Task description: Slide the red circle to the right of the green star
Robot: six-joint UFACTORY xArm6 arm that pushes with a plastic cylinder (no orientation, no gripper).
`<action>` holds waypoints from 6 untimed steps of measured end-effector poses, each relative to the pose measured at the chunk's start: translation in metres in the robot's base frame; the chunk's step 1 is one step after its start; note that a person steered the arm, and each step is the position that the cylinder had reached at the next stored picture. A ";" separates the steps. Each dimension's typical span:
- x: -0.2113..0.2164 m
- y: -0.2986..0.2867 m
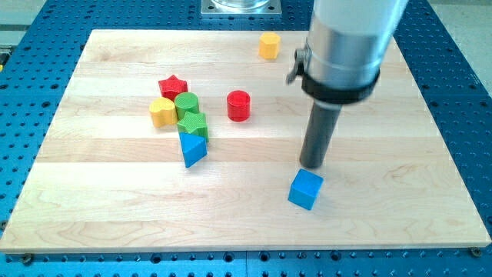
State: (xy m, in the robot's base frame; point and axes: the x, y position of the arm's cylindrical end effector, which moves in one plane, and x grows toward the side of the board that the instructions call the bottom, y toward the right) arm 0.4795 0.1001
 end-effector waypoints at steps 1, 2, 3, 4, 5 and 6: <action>-0.096 -0.020; -0.149 -0.097; -0.129 -0.134; -0.090 -0.115; -0.080 -0.092; -0.090 -0.112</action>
